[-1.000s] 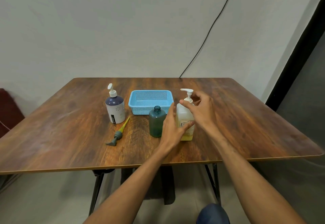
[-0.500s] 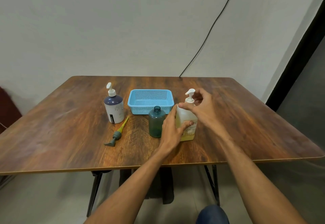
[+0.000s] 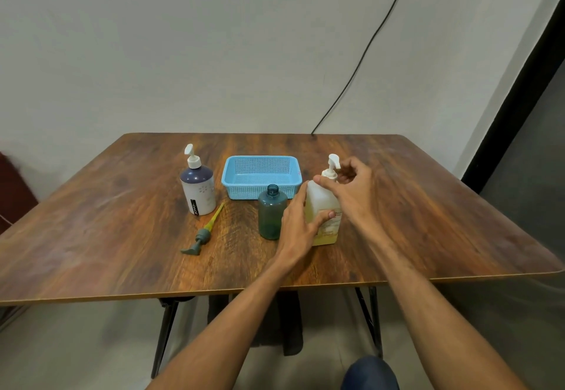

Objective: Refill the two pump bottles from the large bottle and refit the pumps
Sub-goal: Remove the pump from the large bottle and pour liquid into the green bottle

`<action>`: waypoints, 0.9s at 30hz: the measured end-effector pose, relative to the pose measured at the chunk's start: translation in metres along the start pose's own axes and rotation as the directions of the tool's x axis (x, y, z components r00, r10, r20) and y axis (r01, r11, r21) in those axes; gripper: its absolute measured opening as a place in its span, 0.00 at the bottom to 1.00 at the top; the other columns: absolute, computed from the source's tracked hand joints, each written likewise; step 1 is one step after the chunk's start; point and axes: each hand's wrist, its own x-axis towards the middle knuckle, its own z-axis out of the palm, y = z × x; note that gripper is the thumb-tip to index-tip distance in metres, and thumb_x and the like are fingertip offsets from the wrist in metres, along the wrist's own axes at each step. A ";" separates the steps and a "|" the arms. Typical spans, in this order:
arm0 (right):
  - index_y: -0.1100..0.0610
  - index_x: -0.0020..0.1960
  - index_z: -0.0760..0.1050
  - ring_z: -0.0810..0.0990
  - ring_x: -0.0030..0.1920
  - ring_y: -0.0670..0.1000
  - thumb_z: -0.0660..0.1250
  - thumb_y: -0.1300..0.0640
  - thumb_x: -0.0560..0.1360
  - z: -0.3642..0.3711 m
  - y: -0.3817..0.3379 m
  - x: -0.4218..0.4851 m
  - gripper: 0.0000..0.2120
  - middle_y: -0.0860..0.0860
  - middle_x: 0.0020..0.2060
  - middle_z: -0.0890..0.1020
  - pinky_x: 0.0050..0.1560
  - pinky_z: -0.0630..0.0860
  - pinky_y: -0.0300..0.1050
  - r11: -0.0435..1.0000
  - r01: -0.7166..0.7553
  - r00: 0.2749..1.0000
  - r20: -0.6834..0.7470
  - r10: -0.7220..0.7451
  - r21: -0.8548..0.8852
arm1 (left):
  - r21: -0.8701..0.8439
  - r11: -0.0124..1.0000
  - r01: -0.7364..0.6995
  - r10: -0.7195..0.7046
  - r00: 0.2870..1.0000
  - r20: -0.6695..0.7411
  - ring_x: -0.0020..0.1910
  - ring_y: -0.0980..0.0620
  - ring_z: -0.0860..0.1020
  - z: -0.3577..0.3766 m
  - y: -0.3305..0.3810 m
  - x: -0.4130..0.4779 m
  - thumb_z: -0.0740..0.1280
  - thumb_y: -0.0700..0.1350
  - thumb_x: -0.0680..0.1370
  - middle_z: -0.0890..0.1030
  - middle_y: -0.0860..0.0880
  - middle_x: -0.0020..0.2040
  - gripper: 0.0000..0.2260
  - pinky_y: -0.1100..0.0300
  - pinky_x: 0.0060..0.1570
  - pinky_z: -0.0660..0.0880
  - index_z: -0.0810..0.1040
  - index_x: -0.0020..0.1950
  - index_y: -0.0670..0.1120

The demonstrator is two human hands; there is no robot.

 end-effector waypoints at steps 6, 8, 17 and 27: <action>0.51 0.51 0.84 0.87 0.48 0.51 0.81 0.59 0.66 -0.016 0.009 0.015 0.15 0.49 0.46 0.87 0.54 0.83 0.60 0.966 -0.163 0.963 0.246 0.111 0.202 | 0.022 0.999 0.028 -0.028 1.000 -0.003 0.65 0.52 0.77 0.001 -0.001 0.000 0.74 0.56 0.75 0.78 0.49 0.67 0.36 0.48 0.62 0.79 0.63 0.79 0.49; 0.51 0.54 0.83 0.86 0.50 0.50 0.82 0.55 0.64 -0.019 0.009 0.014 0.19 0.49 0.48 0.87 0.54 0.83 0.56 0.966 -0.166 0.962 0.248 0.115 0.199 | 0.019 0.999 0.034 -0.034 0.999 0.001 0.65 0.52 0.77 0.002 -0.001 0.001 0.74 0.55 0.76 0.77 0.49 0.67 0.36 0.48 0.62 0.78 0.62 0.79 0.49; 0.49 0.45 0.82 0.81 0.41 0.43 0.80 0.58 0.68 -0.011 0.002 0.005 0.10 0.46 0.40 0.85 0.41 0.79 0.40 0.989 -0.076 0.989 0.136 0.058 0.131 | -0.024 1.000 -0.006 0.006 1.000 -0.015 0.63 0.54 0.79 0.003 -0.004 0.001 0.74 0.54 0.75 0.79 0.49 0.66 0.34 0.49 0.59 0.80 0.65 0.78 0.48; 0.60 0.47 0.80 0.75 0.34 0.37 0.80 0.58 0.67 -0.001 -0.005 -0.004 0.13 0.48 0.39 0.81 0.35 0.73 0.32 0.997 -0.038 0.999 -0.001 0.038 0.072 | -0.050 0.999 -0.019 0.018 1.000 -0.011 0.62 0.57 0.80 0.003 -0.007 0.001 0.75 0.53 0.75 0.79 0.51 0.66 0.33 0.55 0.58 0.81 0.66 0.77 0.49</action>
